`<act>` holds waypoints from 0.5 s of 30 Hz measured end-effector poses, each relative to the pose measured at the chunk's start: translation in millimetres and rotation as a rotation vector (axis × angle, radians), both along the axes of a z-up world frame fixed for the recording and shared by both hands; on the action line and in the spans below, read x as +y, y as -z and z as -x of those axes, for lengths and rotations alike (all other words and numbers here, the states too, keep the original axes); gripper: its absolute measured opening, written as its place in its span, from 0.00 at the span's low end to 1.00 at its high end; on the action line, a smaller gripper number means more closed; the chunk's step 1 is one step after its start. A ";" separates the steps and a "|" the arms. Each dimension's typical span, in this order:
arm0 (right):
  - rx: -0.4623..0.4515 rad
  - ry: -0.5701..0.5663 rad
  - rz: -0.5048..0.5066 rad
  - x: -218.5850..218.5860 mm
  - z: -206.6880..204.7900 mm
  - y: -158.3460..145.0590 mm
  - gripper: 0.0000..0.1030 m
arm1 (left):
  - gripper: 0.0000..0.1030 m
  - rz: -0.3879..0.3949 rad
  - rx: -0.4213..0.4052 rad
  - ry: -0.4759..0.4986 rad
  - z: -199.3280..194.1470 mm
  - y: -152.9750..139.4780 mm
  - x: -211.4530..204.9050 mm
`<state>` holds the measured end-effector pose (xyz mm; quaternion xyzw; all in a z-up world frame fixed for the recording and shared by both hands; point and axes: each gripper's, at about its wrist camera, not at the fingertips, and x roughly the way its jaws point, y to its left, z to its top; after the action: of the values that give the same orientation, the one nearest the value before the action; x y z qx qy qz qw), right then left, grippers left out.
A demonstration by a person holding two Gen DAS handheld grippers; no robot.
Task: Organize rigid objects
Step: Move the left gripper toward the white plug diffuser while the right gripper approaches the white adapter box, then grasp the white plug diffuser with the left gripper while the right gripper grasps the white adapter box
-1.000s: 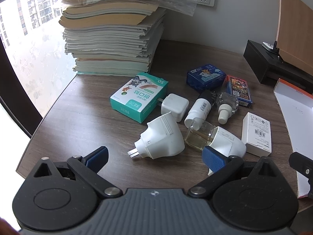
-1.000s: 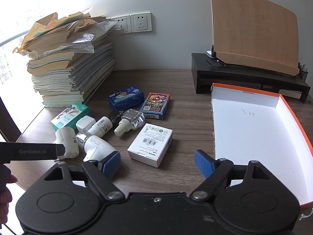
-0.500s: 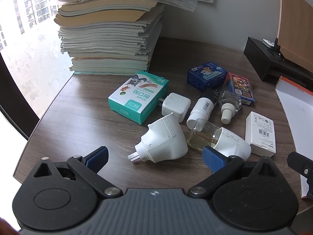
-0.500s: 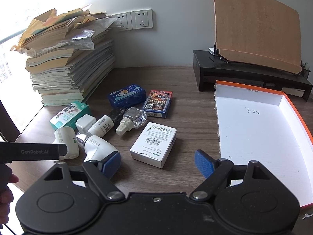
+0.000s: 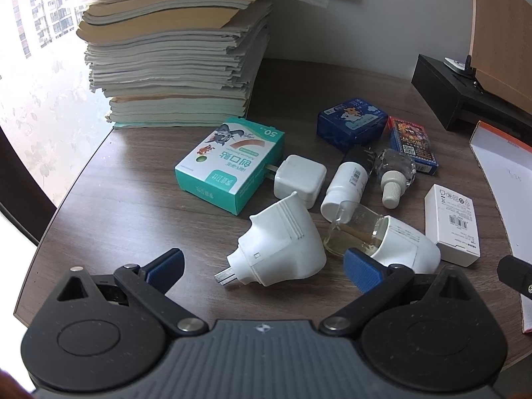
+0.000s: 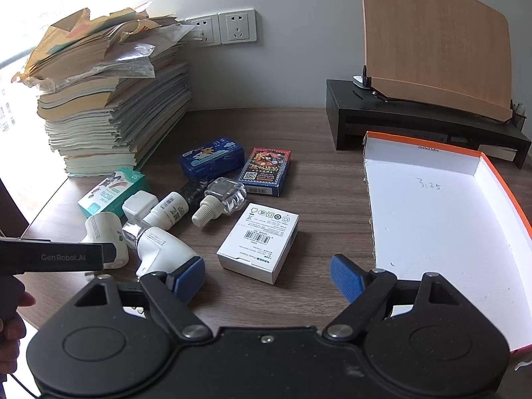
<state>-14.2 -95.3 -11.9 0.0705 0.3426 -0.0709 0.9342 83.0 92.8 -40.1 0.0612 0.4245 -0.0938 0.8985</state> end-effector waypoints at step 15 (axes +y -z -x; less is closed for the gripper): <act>0.025 0.005 0.013 -4.2 -22.6 7.2 0.95 | 0.70 0.005 0.013 0.123 -16.3 31.2 -1.8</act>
<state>8.4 -99.5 -19.1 0.0643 0.3537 -0.0765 0.9300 99.3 91.1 -71.3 0.0846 0.4254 -0.1501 0.8885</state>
